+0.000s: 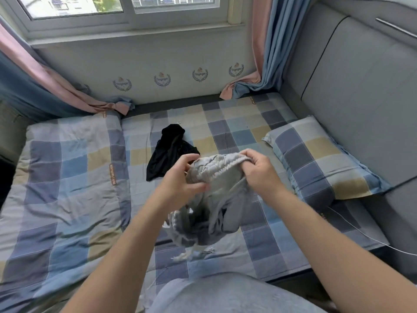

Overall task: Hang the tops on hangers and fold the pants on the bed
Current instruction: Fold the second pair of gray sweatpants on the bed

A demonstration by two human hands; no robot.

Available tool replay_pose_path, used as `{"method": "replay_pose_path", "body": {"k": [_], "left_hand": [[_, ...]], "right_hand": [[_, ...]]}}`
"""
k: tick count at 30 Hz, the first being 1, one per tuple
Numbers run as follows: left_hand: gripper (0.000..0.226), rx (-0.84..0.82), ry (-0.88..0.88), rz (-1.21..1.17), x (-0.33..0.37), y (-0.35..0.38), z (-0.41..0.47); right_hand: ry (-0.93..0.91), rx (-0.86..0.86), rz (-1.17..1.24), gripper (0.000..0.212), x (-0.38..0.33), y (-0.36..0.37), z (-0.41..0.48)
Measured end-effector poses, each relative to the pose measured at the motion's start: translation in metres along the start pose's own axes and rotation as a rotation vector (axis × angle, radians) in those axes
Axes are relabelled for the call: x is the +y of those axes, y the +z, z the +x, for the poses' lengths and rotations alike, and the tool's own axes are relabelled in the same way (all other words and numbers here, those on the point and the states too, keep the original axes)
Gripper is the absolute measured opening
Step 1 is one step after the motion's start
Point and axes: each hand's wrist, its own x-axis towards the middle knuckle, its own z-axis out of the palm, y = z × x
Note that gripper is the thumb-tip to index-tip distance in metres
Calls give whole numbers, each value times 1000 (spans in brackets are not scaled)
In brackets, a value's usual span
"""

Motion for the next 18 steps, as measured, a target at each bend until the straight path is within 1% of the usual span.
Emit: {"method": "replay_pose_path", "body": {"k": [2, 3, 5, 6, 7, 9, 11, 13, 15, 16, 18], "left_hand": [[62, 8, 43, 261, -17, 9, -1], [58, 43, 47, 334, -24, 14, -2], [53, 129, 0, 397, -37, 21, -5], [51, 136, -25, 401, -41, 23, -6], [50, 103, -31, 396, -43, 26, -8], [57, -43, 4, 332, -40, 35, -9], [64, -170, 65, 252, -28, 48, -8], [64, -233, 130, 169, -15, 64, -6], [58, -233, 162, 110, -4, 78, -3], [52, -202, 153, 114, -1, 84, -2], [31, -114, 107, 151, -2, 91, 2]], "right_hand": [[46, 29, 84, 22, -12, -4, 8], [82, 51, 153, 23, -16, -6, 11], [153, 96, 307, 28, -20, -11, 14], [175, 112, 352, 30, -22, -15, 14], [189, 121, 364, 29, -23, -19, 14], [214, 110, 345, 26, -23, -21, 12], [232, 44, 338, 20, -23, -17, 7], [229, -28, 287, 12, -25, -10, 2], [207, -61, 246, 7, -29, -5, -3], [199, -68, 252, 6, -31, -3, -4], [188, -70, 278, 10, -34, -4, -6]]}}
